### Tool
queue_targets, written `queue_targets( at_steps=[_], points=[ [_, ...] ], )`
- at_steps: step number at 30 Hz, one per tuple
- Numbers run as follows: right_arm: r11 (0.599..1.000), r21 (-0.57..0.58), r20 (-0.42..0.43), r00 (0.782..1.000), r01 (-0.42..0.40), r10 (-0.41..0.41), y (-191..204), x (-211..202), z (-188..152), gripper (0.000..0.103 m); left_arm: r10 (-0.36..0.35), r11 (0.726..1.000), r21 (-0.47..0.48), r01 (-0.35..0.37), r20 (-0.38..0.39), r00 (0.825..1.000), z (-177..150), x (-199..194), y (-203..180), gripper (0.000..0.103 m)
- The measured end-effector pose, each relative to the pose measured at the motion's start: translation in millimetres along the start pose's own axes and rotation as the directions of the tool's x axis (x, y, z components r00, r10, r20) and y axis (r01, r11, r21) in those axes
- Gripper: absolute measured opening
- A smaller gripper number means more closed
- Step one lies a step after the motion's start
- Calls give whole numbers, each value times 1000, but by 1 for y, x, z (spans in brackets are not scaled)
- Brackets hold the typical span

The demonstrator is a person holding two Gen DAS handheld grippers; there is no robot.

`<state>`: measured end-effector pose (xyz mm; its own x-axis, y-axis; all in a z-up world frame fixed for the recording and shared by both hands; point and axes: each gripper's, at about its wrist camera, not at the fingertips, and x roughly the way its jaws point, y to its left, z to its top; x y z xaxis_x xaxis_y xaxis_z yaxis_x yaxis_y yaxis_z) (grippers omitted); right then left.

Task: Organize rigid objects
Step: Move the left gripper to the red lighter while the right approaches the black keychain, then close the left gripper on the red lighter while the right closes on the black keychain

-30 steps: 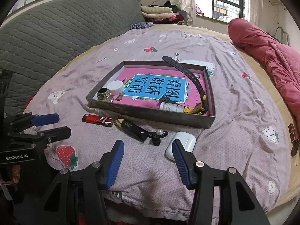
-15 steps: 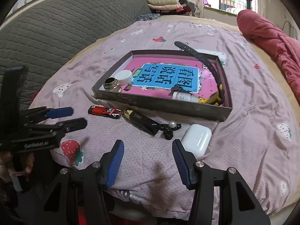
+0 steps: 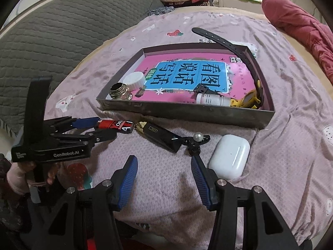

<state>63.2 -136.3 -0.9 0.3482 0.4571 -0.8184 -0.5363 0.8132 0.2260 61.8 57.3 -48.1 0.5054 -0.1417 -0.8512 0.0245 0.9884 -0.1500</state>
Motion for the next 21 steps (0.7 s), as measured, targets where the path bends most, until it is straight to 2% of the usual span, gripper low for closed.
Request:
queue_targets(
  at_steps=[5,11,16,18,21],
  points=[
    [999,51,-17,1000,3,-2,-11,10,3,53,-41,999,5,41,8,999,4,8,3,64],
    [998,16,-24,998,67,-66,-13,20,9,52,-45,998,42,44,20,999,3,10,-2,64],
    [993,-23,-43,992,116,-117,-13,29,11,40,-17,994,112,15,15,1000,-3,11,-15,63],
    [989,-35,-60,988,140,-142,-15,34,12,31,-30,994,106,28,13,999,-3,10,-15,63],
    [988,-46,-75,985,149,-152,-18,40,15,25,-49,995,91,48,8,999,-3,10,-14,64]
  ],
)
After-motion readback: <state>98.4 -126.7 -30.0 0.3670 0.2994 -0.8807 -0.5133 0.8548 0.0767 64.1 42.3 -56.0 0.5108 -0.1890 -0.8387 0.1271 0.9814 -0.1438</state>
